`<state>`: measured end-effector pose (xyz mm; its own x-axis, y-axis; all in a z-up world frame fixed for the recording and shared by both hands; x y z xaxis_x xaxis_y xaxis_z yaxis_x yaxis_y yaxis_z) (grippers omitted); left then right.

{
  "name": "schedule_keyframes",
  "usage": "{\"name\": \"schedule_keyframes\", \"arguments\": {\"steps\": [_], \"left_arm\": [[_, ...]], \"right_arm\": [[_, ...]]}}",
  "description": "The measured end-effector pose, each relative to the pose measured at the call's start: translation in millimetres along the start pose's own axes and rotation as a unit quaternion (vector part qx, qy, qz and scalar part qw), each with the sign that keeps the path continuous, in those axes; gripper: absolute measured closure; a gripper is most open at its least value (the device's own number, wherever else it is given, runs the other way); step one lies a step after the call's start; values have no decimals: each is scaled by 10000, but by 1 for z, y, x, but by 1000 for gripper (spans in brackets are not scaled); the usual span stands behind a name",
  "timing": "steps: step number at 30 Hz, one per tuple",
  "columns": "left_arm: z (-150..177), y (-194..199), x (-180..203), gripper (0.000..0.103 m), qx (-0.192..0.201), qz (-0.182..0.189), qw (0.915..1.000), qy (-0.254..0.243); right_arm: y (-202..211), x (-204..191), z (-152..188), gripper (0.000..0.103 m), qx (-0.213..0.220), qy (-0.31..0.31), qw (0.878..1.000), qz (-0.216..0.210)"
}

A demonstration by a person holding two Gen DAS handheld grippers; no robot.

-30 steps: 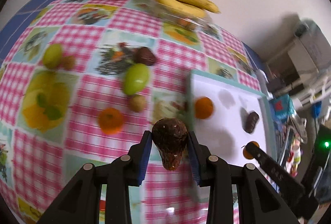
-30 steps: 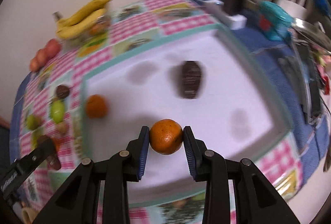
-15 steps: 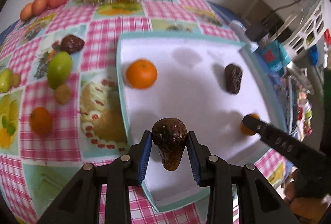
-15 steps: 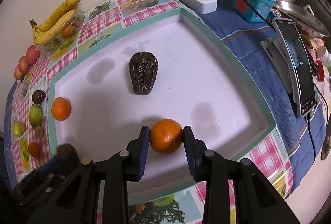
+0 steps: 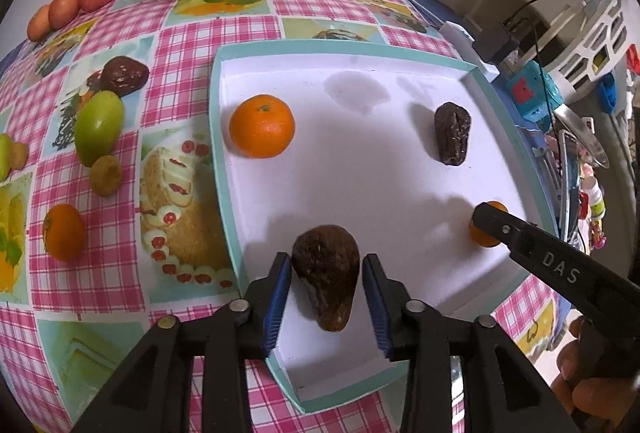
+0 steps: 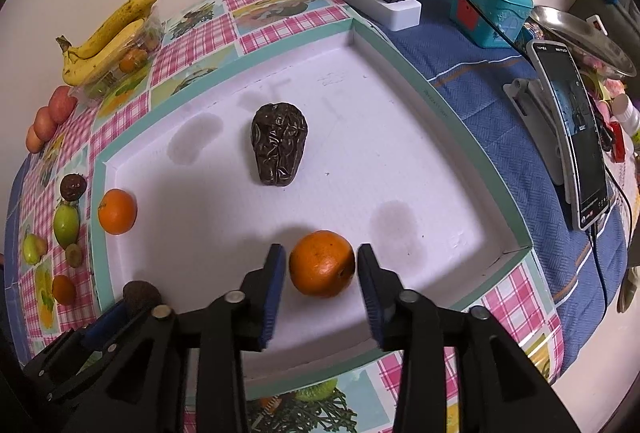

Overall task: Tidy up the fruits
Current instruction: 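Carry both fruits into the white tray and open both tools, then withdraw both open tools from the tray toward the green apples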

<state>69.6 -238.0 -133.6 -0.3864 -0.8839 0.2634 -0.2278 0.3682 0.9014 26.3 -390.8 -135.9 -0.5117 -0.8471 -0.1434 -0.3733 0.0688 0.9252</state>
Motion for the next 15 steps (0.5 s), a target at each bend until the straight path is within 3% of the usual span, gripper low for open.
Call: {"name": "schedule_keyframes", "arguments": {"steps": [7, 10, 11, 12, 15], "left_arm": [[-3, 22, -5, 43, 122, 27, 9999, -77], [-5, 32, -14, 37, 162, 165, 9997, 84], [-7, 36, -20, 26, 213, 49, 9997, 148], [-9, 40, -26, 22, 275, -47, 9994, 183], [-12, 50, -50, 21, 403, -303, 9982, 332]], "right_arm": [[6, 1, -3, 31, 146, -43, 9999, 31], [7, 1, -3, 31, 182, -47, 9998, 8], [7, 0, -3, 31, 186, -39, 9998, -1], [7, -1, -2, 31, 199, -21, 9998, -5], [8, -2, -3, 31, 236, 12, 9997, -10]]}}
Point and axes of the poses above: each gripper's, at about its wrist camera, not at the fingertips, and y roughly against the way its jaws point, x to its right, z to its underside, the point moved 9 cm from there along -y, roughly the way its jaws point
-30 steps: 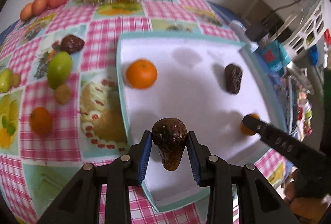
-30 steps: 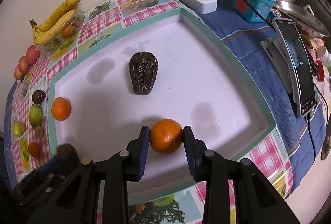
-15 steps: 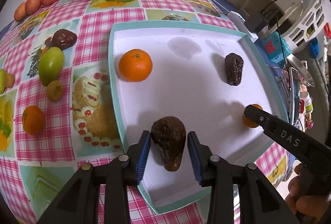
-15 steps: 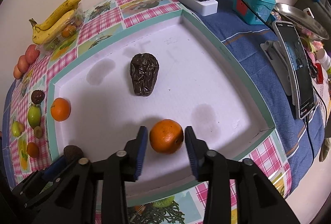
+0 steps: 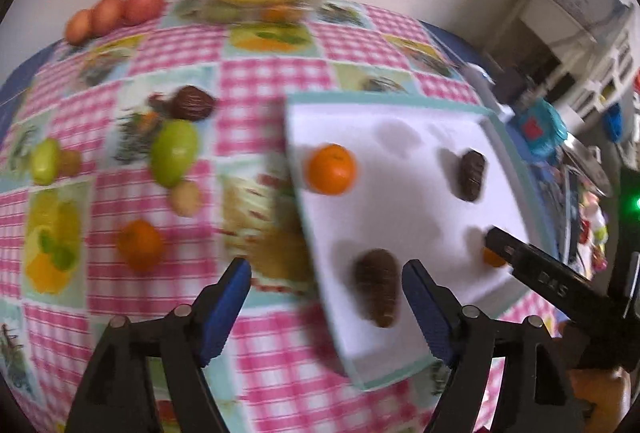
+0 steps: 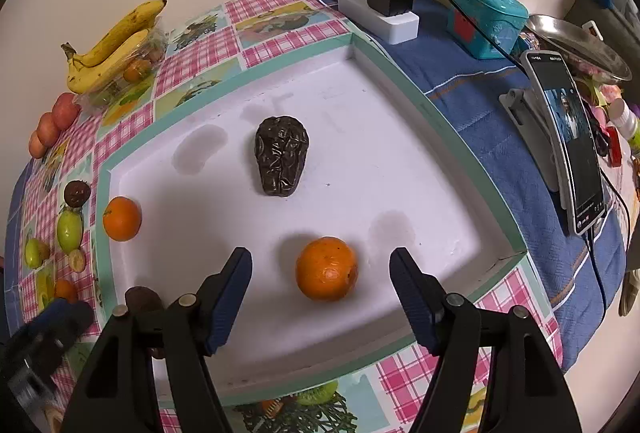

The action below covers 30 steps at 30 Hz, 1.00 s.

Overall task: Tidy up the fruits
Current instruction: 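Withdraw both open tools from the tray toward the green apples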

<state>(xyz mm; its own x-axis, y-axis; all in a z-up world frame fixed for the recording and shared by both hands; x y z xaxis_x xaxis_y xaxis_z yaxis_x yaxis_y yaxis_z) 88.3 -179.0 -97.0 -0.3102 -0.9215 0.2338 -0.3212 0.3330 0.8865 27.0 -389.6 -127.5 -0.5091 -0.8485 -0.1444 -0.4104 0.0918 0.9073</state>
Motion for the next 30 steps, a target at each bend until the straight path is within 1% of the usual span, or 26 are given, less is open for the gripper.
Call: {"name": "schedule_keyframes", "arguments": {"steps": [1, 2, 3, 4, 5, 6, 7, 9, 10, 13, 16, 23, 26, 30], "left_arm": [[-1, 2, -10, 20, 16, -102, 9999, 93], [-3, 4, -25, 16, 49, -241, 9994, 238], [-5, 5, -35, 11, 68, -338, 9988, 335], [-6, 7, -53, 8, 97, -542, 9972, 509], [-5, 9, -63, 4, 122, -652, 9959, 612], [-6, 11, -76, 1, 152, -792, 9937, 776], [-7, 14, -92, 1, 183, -904, 9910, 974], [-7, 20, -116, 0, 257, -991, 9862, 1301], [-7, 25, -132, 0, 320, -1053, 9825, 1505], [-8, 34, -160, 0, 460, -1276, 9743, 1800], [-7, 46, -182, 0, 572, -1502, 9670, 1975], [-8, 71, -224, 0, 842, -1793, 9535, 2273], [-7, 79, -237, 0, 920, -1872, 9494, 2350], [-6, 86, -249, 0, 972, -1854, 9462, 2469]], "right_arm": [[0, -1, 0, 31, 22, 9, 10000, -13], [1, -2, 0, 29, 41, 20, 10000, -25], [1, -3, 0, 23, 48, 31, 10000, -29], [1, -4, 0, 7, 53, 43, 10000, -31], [0, -5, 0, 4, 62, 54, 10000, -33], [0, -6, 0, 4, 69, 69, 9999, -29], [0, -6, 0, 4, 74, 88, 9999, -28], [0, -8, 0, 4, 90, 120, 9999, -12], [0, -9, 0, 4, 93, 135, 9999, 6], [0, -13, 0, 4, 126, 209, 9997, 61], [0, -18, 1, 4, 141, 256, 9995, 73], [2, -45, 4, 4, 183, 478, 9987, -78], [7, -64, 4, 4, 258, 627, 9975, -189], [14, -92, 7, 4, 375, 815, 9955, -295]]}}
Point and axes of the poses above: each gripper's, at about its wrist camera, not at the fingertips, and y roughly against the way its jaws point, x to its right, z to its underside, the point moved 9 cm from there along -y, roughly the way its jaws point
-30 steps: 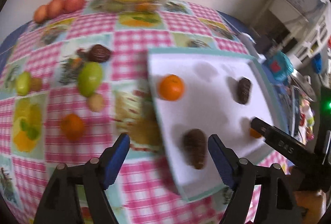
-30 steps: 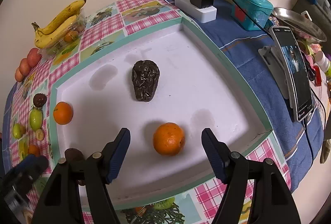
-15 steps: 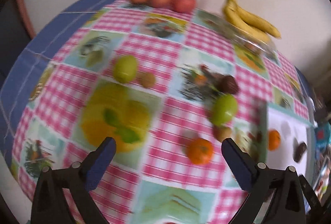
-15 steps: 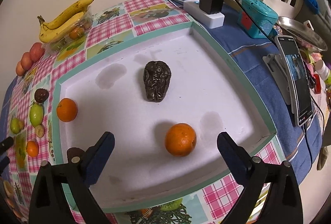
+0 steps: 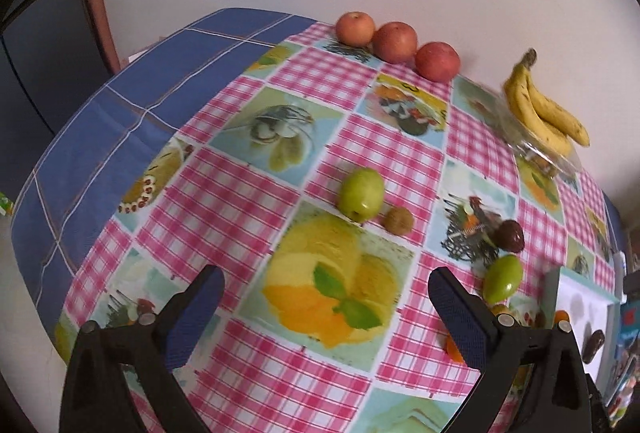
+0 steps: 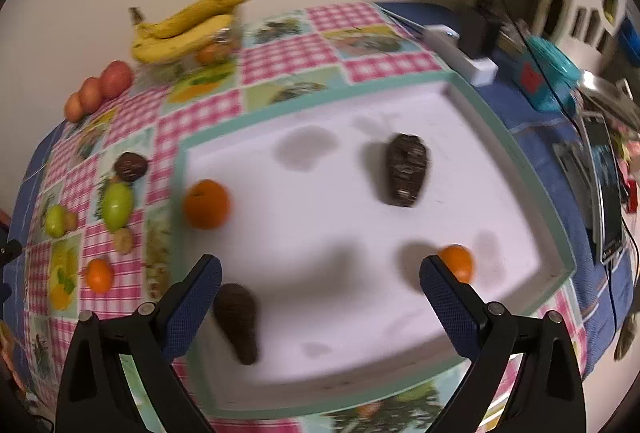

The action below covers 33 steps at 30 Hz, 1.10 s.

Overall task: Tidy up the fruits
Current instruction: 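Withdraw both open tools from the tray toward the green apples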

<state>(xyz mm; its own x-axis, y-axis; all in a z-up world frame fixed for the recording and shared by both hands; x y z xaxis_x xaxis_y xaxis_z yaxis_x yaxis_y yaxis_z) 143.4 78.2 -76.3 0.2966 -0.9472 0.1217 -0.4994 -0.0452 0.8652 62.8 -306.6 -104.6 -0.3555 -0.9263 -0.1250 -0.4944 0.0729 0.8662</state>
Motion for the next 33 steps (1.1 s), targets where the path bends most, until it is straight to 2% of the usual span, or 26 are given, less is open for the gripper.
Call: {"name": "schedule_keyframes", "arguments": {"steps": [9, 16, 25, 33], "left_arm": [[-10, 4, -28, 0, 99, -134, 9995, 282], [-15, 6, -46, 0, 175, -198, 9983, 517], [-17, 4, -34, 0, 206, -47, 9990, 398], [-31, -2, -14, 0, 364, 255, 9983, 382]], "right_arm": [[2, -81, 11, 4, -19, 589, 9968, -539], [5, -121, 15, 4, 17, 896, 9923, -856], [14, -146, 3, 4, 296, 1137, 9869, -1102], [11, -156, -15, 4, 346, 922, 9869, -1282]]}}
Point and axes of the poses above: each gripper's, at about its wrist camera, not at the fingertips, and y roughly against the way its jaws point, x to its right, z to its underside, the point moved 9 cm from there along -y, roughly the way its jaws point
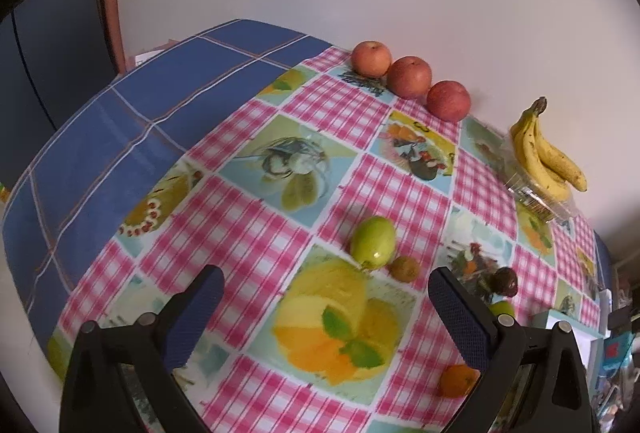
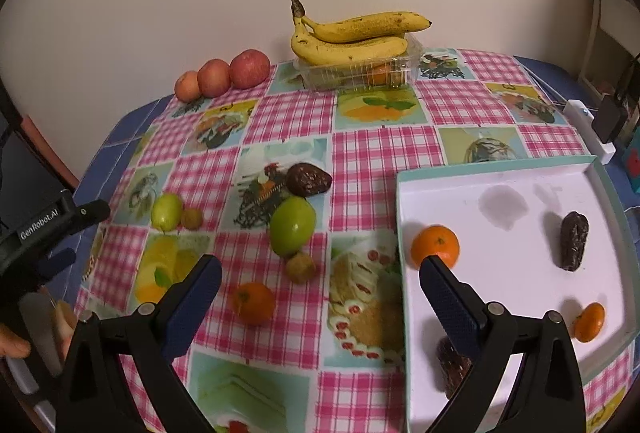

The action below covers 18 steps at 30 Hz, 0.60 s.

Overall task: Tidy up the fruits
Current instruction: 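Withdraw both open tools from the tray toward the green apples, then grasp a green apple with left tool while right tool grasps another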

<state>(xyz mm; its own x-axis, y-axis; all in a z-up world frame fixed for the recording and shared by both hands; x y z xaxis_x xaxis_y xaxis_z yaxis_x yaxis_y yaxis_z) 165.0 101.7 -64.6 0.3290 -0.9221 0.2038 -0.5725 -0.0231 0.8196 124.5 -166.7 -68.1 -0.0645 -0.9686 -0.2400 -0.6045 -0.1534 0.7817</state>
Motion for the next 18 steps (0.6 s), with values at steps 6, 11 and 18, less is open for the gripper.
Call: {"name": "schedule_keyframes", "arguments": {"steps": [6, 11, 18], "left_arm": [[-9, -22, 11, 0, 168, 71, 9998, -35], [-6, -49, 16, 0, -166, 219, 9996, -46], [-1, -84, 22, 1, -486, 277, 9984, -67]], "right_arm": [[-17, -7, -14, 4, -13, 30, 10000, -51], [-43, -9, -14, 4, -228, -120, 9996, -122], [-75, -14, -15, 13, -435, -27, 9990, -71]]}}
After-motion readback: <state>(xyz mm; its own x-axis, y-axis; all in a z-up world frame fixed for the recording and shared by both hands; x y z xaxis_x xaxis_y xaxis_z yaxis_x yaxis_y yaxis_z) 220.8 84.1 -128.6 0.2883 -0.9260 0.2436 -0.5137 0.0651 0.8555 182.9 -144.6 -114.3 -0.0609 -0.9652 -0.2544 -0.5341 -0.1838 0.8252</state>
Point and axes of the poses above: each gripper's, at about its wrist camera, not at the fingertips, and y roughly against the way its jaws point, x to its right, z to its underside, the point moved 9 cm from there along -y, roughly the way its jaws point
